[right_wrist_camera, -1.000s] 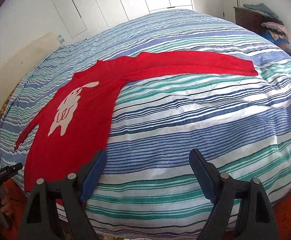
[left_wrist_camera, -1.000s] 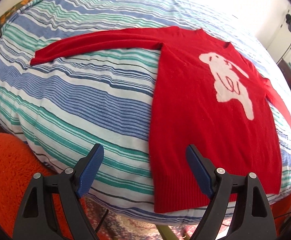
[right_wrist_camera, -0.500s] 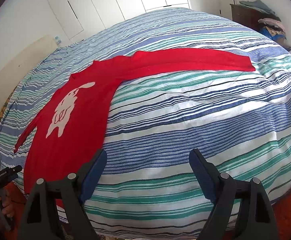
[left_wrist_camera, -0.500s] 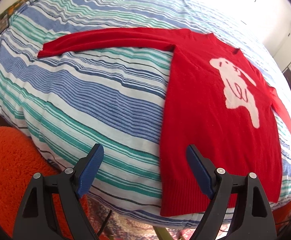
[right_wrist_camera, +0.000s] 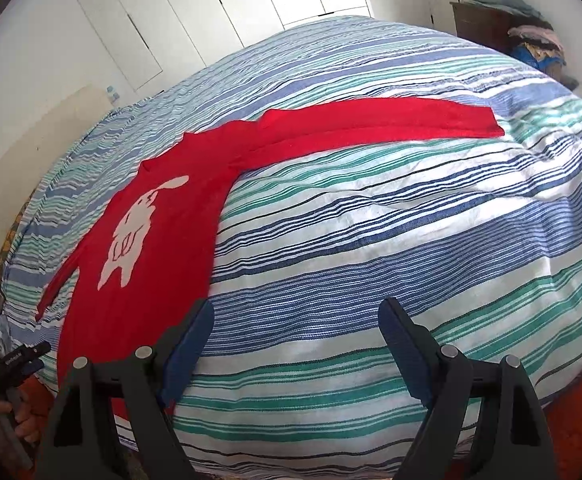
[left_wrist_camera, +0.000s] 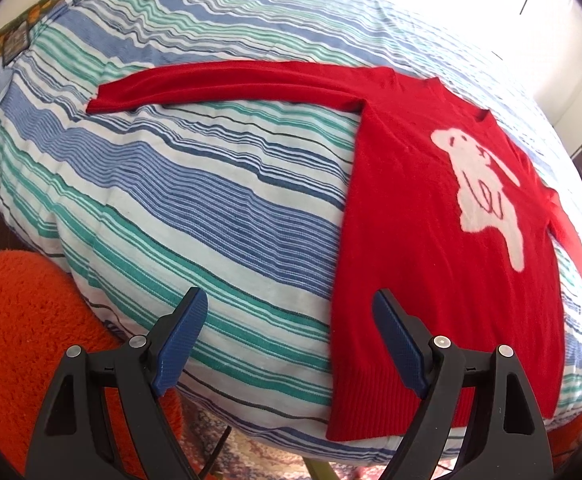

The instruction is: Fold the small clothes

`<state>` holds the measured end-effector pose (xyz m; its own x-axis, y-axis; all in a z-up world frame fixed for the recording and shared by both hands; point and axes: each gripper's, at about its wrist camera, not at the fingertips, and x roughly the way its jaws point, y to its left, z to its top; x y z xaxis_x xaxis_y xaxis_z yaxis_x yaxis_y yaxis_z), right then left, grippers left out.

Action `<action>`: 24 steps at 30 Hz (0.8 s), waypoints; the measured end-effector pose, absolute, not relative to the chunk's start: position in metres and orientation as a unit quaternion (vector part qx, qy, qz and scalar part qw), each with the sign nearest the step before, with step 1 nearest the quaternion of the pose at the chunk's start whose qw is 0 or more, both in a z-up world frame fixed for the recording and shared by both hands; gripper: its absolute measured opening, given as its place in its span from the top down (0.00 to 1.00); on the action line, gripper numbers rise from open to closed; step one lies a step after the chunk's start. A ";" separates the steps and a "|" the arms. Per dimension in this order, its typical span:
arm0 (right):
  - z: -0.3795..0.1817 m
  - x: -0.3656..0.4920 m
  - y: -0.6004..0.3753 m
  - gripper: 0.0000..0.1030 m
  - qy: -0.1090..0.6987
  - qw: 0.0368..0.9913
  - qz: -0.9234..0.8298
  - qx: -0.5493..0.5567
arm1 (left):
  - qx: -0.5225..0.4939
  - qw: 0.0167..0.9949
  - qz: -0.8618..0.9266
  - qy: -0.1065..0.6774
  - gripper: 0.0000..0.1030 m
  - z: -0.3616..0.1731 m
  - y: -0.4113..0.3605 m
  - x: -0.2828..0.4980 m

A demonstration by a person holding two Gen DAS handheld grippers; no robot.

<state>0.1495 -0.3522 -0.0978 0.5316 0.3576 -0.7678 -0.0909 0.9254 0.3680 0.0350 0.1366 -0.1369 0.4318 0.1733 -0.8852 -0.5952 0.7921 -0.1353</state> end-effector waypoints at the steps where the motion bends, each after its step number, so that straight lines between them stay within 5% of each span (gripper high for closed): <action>1: -0.100 0.154 -0.360 0.19 0.473 0.854 0.134 0.172 | -0.220 0.817 0.236 0.478 0.17 -0.137 0.137 0.035; 11: -0.085 0.261 -0.487 0.19 0.435 0.818 0.074 0.369 | -0.216 0.811 0.240 0.488 0.17 -0.144 0.136 0.040; 20: -0.147 0.314 -0.545 0.31 0.417 0.758 0.000 0.502 | -0.208 0.801 0.249 0.504 0.16 -0.153 0.136 0.045; 22: -0.156 0.321 -0.548 0.40 0.423 0.759 -0.017 0.496 | -0.202 0.800 0.250 0.507 0.15 -0.154 0.135 0.047; 24: -0.164 0.321 -0.550 0.70 0.424 0.756 -0.043 0.497 | -0.199 0.800 0.250 0.508 0.14 -0.155 0.134 0.049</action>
<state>0.3210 -0.5495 -0.1643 0.6375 0.3558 -0.6834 0.4858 0.5028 0.7150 0.0487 0.1342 -0.1552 0.3595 0.1976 -0.9120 -0.6022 0.7957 -0.0650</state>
